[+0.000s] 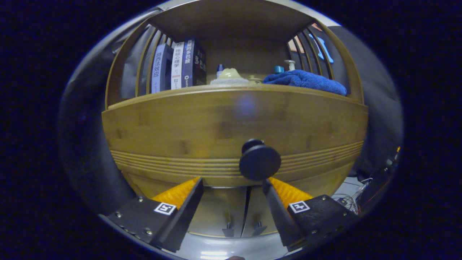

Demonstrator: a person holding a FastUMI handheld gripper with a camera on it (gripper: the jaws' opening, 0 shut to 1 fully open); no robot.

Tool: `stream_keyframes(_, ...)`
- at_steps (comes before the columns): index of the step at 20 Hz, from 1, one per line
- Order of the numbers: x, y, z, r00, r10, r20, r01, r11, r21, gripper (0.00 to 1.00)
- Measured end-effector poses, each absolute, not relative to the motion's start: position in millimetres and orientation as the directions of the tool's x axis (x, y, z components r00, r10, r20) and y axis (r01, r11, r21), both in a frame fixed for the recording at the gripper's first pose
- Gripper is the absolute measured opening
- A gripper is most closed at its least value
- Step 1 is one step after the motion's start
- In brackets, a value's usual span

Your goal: Pull open the drawer, take out the items inside it, and place them on the countertop above the cabinet.

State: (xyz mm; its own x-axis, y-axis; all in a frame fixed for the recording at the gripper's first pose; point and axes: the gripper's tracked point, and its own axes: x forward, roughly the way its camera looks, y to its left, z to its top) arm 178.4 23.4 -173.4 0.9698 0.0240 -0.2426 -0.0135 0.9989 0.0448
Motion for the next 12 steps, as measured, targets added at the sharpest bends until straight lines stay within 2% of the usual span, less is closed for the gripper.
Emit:
stream_keyframes(5, 147.2, 20.1, -167.4, 0.961, 0.017, -0.275, -0.018, 1.000, -0.002, 0.98)
stream_keyframes(12, 97.8, 13.6, -85.0, 0.978, 0.028, -0.205, -0.026, 1.000, 0.012, 0.98)
